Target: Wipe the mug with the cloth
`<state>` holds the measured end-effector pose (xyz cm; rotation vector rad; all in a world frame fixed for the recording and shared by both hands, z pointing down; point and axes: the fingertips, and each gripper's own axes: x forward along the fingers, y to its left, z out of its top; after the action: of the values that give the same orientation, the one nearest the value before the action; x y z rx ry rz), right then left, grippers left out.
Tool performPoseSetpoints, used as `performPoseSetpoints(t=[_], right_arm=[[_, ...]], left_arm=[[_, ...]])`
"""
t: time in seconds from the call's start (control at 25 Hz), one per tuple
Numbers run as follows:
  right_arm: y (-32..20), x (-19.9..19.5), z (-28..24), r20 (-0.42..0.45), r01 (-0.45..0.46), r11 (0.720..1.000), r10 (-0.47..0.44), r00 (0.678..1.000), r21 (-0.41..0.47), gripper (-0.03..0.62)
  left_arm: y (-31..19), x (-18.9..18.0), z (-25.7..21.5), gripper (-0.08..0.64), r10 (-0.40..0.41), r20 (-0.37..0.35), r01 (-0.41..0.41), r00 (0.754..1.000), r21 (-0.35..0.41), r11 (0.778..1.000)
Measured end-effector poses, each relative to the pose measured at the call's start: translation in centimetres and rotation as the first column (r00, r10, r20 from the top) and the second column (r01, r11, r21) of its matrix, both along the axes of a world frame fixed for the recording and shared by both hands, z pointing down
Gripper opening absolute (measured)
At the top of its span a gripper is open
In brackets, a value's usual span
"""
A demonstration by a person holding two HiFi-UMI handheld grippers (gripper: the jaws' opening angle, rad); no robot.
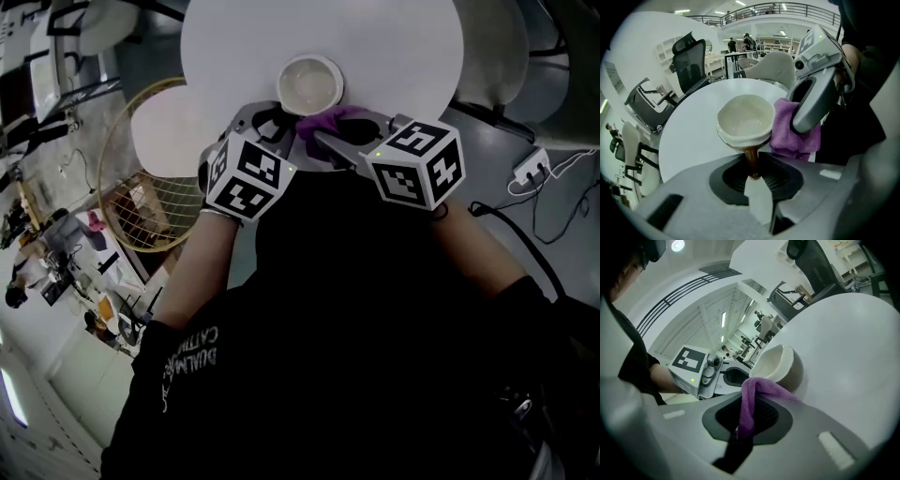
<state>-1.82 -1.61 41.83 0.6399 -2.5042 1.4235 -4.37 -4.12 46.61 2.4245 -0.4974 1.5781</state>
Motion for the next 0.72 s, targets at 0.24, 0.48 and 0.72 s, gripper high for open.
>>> performPoseSetpoints(t=[0.24,0.48,0.72], right_arm=[[-0.3,2.0,0.0,-0.026,-0.013,1.000,0.014,1.000,0.017,0.044],[-1.2,3.9,0.2,-0.069,-0.014,0.998,0.018,0.997,0.057,0.048],[-2.4,5.5,0.2,-0.122,-0.040,0.994,0.053,0.991,0.106,0.051]], left_arm=[[0.3,0.2,0.0,0.064,0.007,0.005,-0.007,1.000,-0.005,1.000],[0.4,0.4,0.1,0.069,0.008,0.013,-0.008,1.000,-0.012,1.000],[0.5,0.3,0.2,0.071,0.010,0.023,-0.010,1.000,-0.019,1.000]])
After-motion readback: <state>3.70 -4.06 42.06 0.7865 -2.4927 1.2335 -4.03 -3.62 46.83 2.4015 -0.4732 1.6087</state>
